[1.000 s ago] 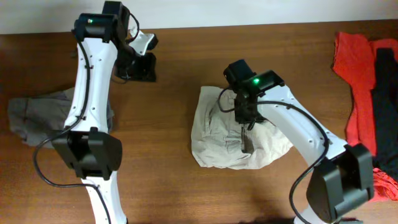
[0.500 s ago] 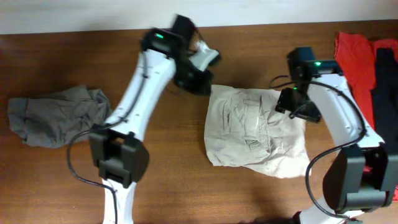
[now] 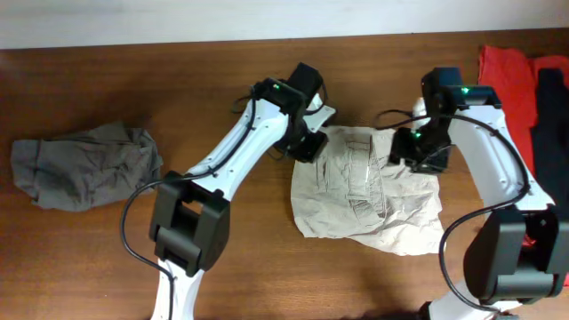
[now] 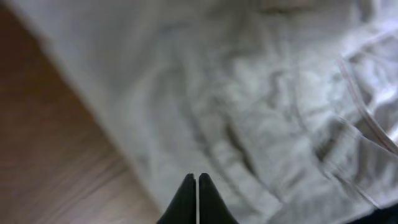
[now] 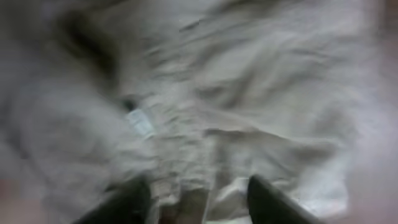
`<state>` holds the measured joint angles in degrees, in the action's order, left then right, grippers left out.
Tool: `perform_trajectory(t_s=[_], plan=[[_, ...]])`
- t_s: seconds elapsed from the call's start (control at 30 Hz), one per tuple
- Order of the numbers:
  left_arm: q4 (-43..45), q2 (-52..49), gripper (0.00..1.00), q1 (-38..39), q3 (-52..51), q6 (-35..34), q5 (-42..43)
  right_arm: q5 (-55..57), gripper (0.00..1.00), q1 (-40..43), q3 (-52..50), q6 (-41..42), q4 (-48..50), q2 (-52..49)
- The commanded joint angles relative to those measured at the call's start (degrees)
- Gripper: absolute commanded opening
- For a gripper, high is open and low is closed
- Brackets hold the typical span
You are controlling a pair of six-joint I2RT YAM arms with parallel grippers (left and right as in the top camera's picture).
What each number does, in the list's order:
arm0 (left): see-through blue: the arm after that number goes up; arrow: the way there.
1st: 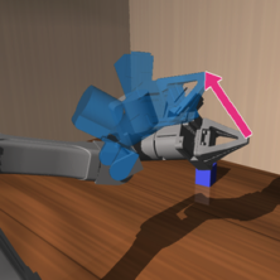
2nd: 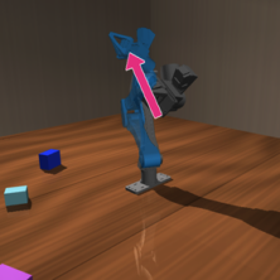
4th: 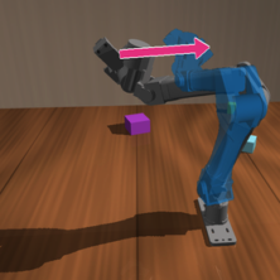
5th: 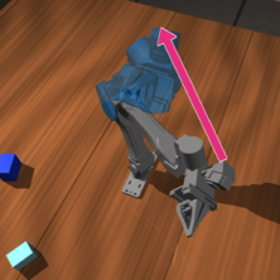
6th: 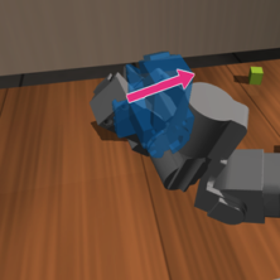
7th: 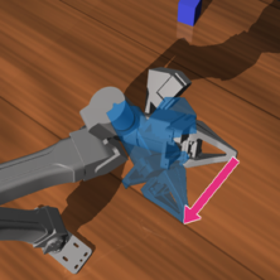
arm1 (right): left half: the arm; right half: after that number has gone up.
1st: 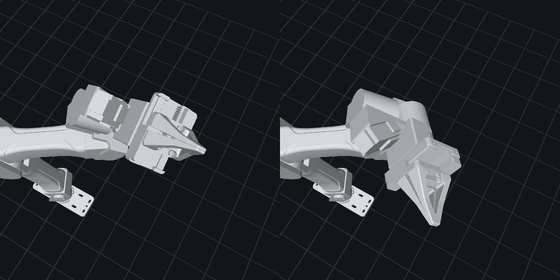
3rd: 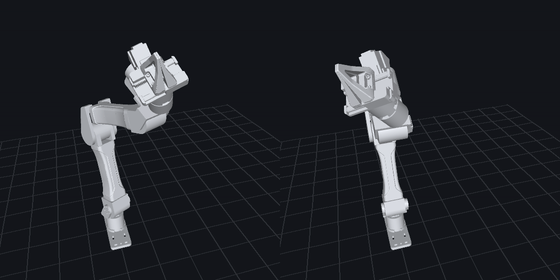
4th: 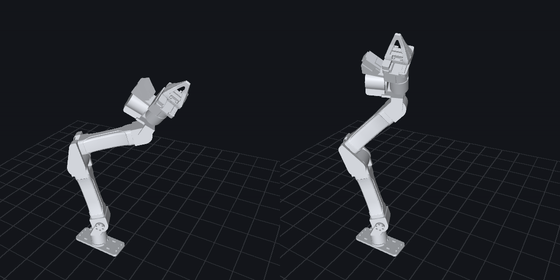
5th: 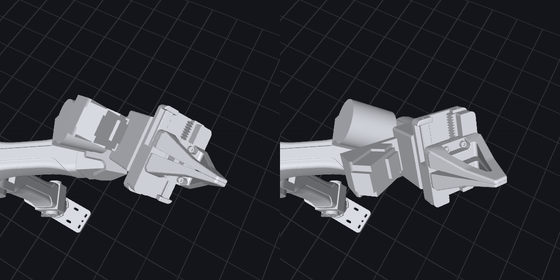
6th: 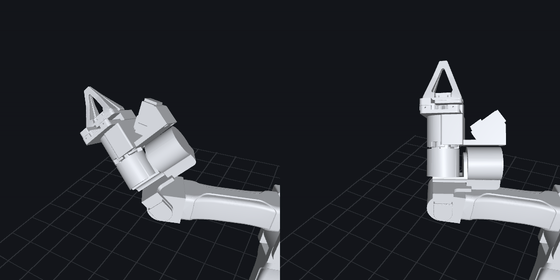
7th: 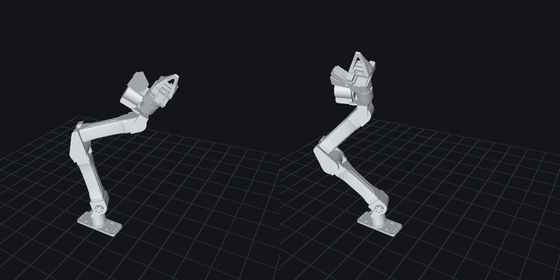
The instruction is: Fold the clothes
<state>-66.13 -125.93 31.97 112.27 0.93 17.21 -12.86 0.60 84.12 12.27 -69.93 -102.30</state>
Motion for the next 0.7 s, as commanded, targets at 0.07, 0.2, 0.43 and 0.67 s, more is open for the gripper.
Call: perform_trajectory(t_s=[0.07, 0.2, 0.43, 0.67], plan=[[0.4, 0.4, 0.15, -5.3, -0.8, -4.2, -3.0, -9.4, 0.23, -5.1, -1.4, -4.1, 5.3, 0.2], [1.3, 0.3, 0.22, -7.5, -3.8, -3.7, 3.8, -8.5, 0.11, -7.7, -6.5, -0.7, 13.5, -1.6], [6.8, 0.3, 0.23, -7.6, -13.4, -2.9, 15.1, -7.5, 0.06, -7.3, -13.5, 2.2, 21.8, -10.0], [14.9, 0.3, 0.32, -7.3, -20.3, -2.9, 23.3, -8.4, 0.05, -7.4, -13.5, 2.2, 21.8, -16.3]])
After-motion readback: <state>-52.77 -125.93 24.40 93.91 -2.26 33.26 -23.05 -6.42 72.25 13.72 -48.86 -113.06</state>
